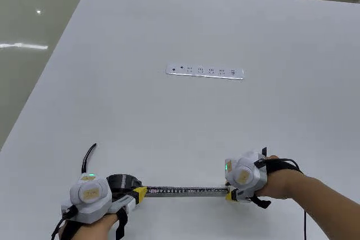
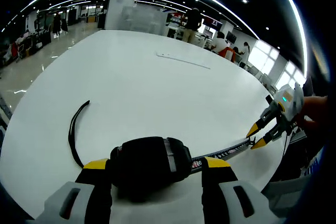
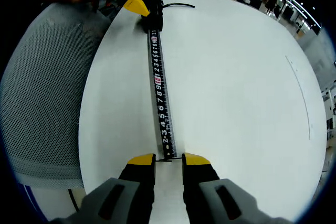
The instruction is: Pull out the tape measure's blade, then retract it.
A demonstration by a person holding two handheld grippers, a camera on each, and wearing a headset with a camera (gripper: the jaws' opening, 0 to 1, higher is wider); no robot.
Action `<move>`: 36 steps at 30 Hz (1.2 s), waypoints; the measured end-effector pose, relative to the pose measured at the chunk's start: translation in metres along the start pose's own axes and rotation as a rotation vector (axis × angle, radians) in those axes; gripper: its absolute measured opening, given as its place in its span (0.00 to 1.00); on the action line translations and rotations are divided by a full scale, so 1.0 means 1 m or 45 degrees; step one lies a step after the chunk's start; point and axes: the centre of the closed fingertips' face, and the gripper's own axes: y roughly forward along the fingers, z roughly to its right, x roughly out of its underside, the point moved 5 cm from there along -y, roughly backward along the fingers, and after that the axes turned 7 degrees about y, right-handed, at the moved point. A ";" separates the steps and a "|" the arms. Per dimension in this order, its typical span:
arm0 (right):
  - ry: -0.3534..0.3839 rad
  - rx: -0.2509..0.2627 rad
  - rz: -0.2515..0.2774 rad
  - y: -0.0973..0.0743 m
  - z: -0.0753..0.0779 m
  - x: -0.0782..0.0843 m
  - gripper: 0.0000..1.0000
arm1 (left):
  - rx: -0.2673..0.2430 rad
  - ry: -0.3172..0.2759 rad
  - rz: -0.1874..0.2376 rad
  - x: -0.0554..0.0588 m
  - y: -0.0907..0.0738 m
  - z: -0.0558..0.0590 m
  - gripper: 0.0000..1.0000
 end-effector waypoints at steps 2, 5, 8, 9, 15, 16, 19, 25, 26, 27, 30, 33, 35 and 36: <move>0.004 0.006 -0.001 0.001 0.000 0.000 0.18 | -0.026 0.002 -0.006 0.001 0.003 0.000 0.67; 0.018 0.014 0.004 -0.001 0.000 0.000 0.18 | -0.058 0.000 -0.011 0.002 0.005 -0.005 0.64; 0.037 0.015 0.013 0.000 0.000 0.001 0.18 | -0.048 -0.011 -0.014 0.003 0.004 -0.005 0.63; 0.040 0.015 0.014 0.000 0.000 0.001 0.18 | -0.046 -0.011 -0.012 0.003 0.004 -0.005 0.63; 0.032 -0.002 0.009 0.000 -0.001 0.001 0.18 | -0.001 0.028 -0.027 0.003 0.004 -0.006 0.61; 0.035 -0.008 0.008 0.000 -0.001 0.002 0.18 | 0.007 0.037 -0.033 0.003 0.004 -0.006 0.61; 0.036 -0.014 0.006 0.001 0.000 0.002 0.18 | 0.010 0.050 -0.054 0.003 0.005 -0.007 0.60; 0.028 -0.005 0.001 -0.001 -0.002 0.001 0.18 | 0.006 0.053 -0.058 0.003 0.004 -0.007 0.59; 0.026 -0.004 0.002 -0.001 -0.002 0.001 0.18 | 0.008 0.052 -0.062 0.003 0.004 -0.007 0.59; 0.026 -0.003 0.003 -0.001 -0.002 0.001 0.18 | 0.010 0.051 -0.066 0.002 0.004 -0.007 0.59; 0.017 -0.003 0.001 0.000 -0.002 0.002 0.18 | 0.024 0.056 -0.076 0.002 0.004 -0.008 0.59; 0.003 0.002 0.001 0.000 -0.002 0.001 0.18 | 0.028 0.056 -0.082 0.002 0.005 -0.008 0.58; -0.003 0.007 0.002 0.000 -0.003 0.001 0.18 | 0.030 0.056 -0.084 0.002 0.005 -0.007 0.58; -0.003 0.008 0.002 -0.001 -0.003 0.001 0.18 | 0.031 0.056 -0.086 0.002 0.005 -0.007 0.58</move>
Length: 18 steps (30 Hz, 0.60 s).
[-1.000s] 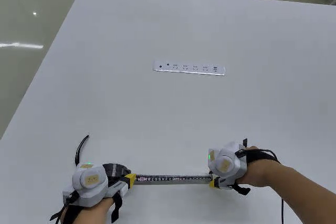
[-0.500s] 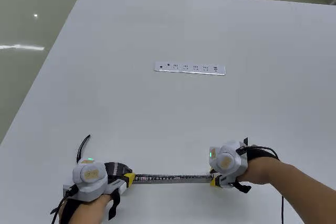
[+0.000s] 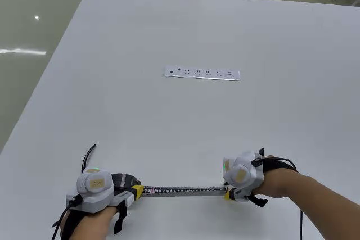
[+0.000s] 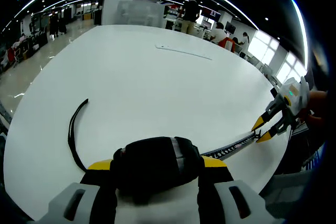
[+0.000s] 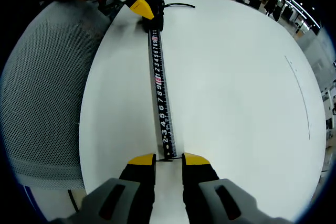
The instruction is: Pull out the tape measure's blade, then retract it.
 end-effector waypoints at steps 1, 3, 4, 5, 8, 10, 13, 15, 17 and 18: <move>-0.002 0.000 -0.001 0.000 -0.001 0.000 0.18 | 0.001 -0.001 -0.002 0.000 0.000 0.000 0.58; -0.007 0.005 -0.002 0.000 -0.001 0.000 0.18 | 0.003 0.000 -0.003 0.000 0.000 0.000 0.58; -0.010 0.005 -0.002 0.000 -0.002 0.000 0.18 | 0.001 0.002 0.001 0.000 0.000 0.000 0.58; -0.011 0.008 -0.002 0.000 -0.003 0.000 0.18 | -0.001 0.003 0.005 0.000 0.000 0.000 0.59; -0.012 0.013 0.000 0.000 -0.003 0.000 0.18 | -0.018 0.004 0.022 0.001 -0.001 0.002 0.60; -0.005 0.014 0.002 0.000 -0.004 0.000 0.18 | -0.035 0.013 0.053 0.001 -0.001 0.002 0.61; 0.002 0.015 0.005 0.000 -0.004 0.000 0.18 | -0.071 0.109 0.098 -0.001 0.001 0.002 0.62; 0.007 0.014 0.005 0.000 -0.004 0.000 0.18 | -0.100 0.211 0.095 -0.002 0.001 0.006 0.63; 0.009 0.015 0.003 0.000 -0.004 0.000 0.18 | -0.090 0.163 0.078 -0.003 0.002 0.004 0.62; 0.010 0.015 0.003 0.000 -0.004 0.000 0.18 | -0.090 0.170 0.075 -0.002 0.001 0.004 0.62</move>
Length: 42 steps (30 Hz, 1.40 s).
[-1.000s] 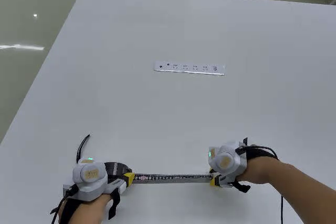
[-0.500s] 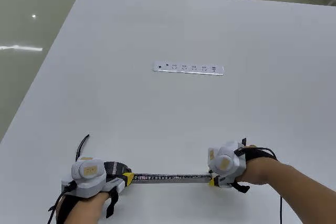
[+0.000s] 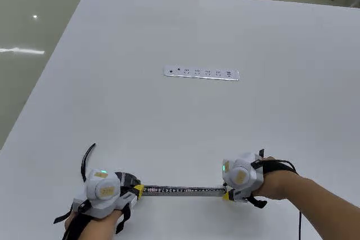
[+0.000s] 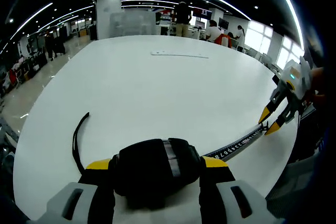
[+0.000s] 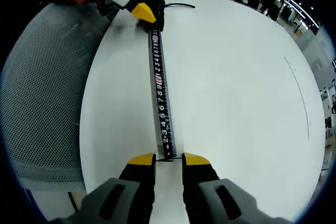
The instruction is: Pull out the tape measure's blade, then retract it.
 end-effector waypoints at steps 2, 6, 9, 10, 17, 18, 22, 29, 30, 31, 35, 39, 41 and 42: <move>0.007 -0.001 0.003 0.000 0.000 0.000 0.18 | 0.003 0.003 0.001 0.001 0.000 -0.001 0.61; 0.007 0.002 0.011 0.000 0.000 -0.001 0.18 | 0.001 0.006 0.012 0.001 0.001 -0.001 0.59; -0.005 0.012 0.015 0.002 0.001 -0.001 0.18 | 0.006 0.003 0.014 0.001 0.001 -0.001 0.59; -0.007 0.014 0.016 0.001 0.000 -0.002 0.18 | 0.009 0.001 0.013 0.001 0.001 -0.001 0.59; -0.020 0.025 0.021 0.000 -0.001 -0.002 0.18 | 0.020 0.000 0.006 0.001 0.001 -0.002 0.60; -0.019 0.024 0.021 0.001 -0.001 -0.002 0.18 | 0.022 0.000 0.006 0.001 0.001 -0.002 0.60; -0.025 0.030 0.024 0.001 -0.001 -0.004 0.18 | 0.027 0.000 0.007 0.001 0.001 -0.002 0.60; -0.026 0.020 0.030 0.003 -0.003 -0.007 0.19 | 0.036 0.002 0.003 0.001 0.001 -0.002 0.60; -0.026 0.016 0.032 0.003 -0.003 -0.008 0.19 | 0.036 0.002 0.003 0.001 0.001 -0.002 0.60; -0.029 0.009 0.034 0.004 -0.004 -0.010 0.19 | 0.037 0.003 0.003 0.001 0.001 -0.002 0.60; -0.019 -0.007 0.041 0.005 -0.007 -0.015 0.19 | 0.038 0.003 0.002 0.001 0.001 -0.002 0.60; 0.002 -0.013 0.058 0.008 -0.008 -0.018 0.19 | 0.038 0.002 0.002 0.001 0.001 -0.002 0.60; 0.005 -0.014 0.066 0.008 -0.008 -0.019 0.19 | 0.039 0.001 0.002 0.001 0.001 -0.002 0.60; 0.008 -0.015 0.068 0.008 -0.008 -0.020 0.19 | 0.039 0.001 0.001 0.001 0.001 -0.002 0.60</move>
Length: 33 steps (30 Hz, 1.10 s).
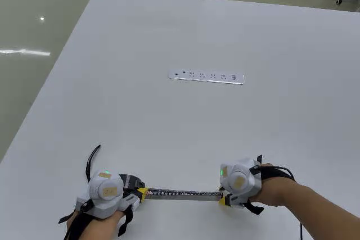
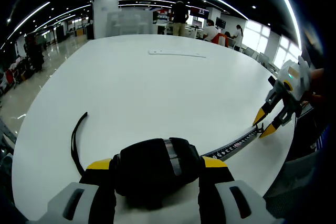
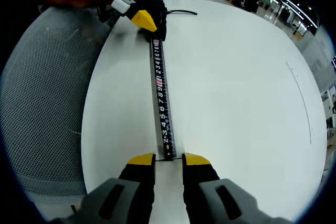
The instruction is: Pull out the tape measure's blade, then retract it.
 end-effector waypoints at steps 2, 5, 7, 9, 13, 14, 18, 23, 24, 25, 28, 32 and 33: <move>-0.005 0.002 0.003 0.001 0.000 -0.001 0.19 | -0.001 0.000 -0.001 0.000 0.000 0.000 0.60; -0.004 0.002 0.004 0.003 0.001 -0.002 0.18 | 0.000 -0.002 -0.002 0.000 0.000 0.000 0.60; -0.010 0.008 0.005 0.002 0.000 -0.004 0.18 | 0.001 -0.002 -0.003 -0.001 0.000 0.000 0.60; -0.008 0.011 0.007 0.003 0.000 -0.005 0.18 | 0.001 -0.003 -0.003 -0.001 0.001 0.000 0.60; -0.019 0.021 0.013 0.004 -0.002 -0.008 0.18 | 0.003 -0.005 -0.004 -0.001 0.001 0.000 0.60; -0.023 0.026 0.015 0.005 -0.002 -0.009 0.18 | 0.003 -0.005 -0.004 -0.001 0.001 0.000 0.60; -0.040 0.038 0.027 0.007 -0.003 -0.014 0.18 | 0.005 -0.012 -0.007 -0.001 0.000 0.000 0.60; -0.061 0.046 0.040 0.008 -0.004 -0.018 0.18 | 0.011 -0.022 -0.009 -0.001 0.000 -0.001 0.60; -0.063 0.045 0.041 0.008 -0.004 -0.019 0.18 | 0.011 -0.021 -0.009 -0.001 0.000 -0.001 0.60; -0.065 0.046 0.042 0.008 -0.005 -0.020 0.18 | 0.012 -0.022 -0.010 -0.001 0.000 -0.001 0.60; -0.096 0.055 0.047 0.010 -0.004 -0.021 0.19 | 0.013 -0.027 -0.009 -0.001 0.000 -0.001 0.60; -0.112 0.072 0.051 0.011 -0.005 -0.023 0.19 | 0.010 -0.029 -0.008 -0.001 0.000 -0.001 0.60; -0.111 0.074 0.053 0.011 -0.005 -0.024 0.19 | 0.010 -0.029 -0.008 -0.001 0.000 -0.001 0.60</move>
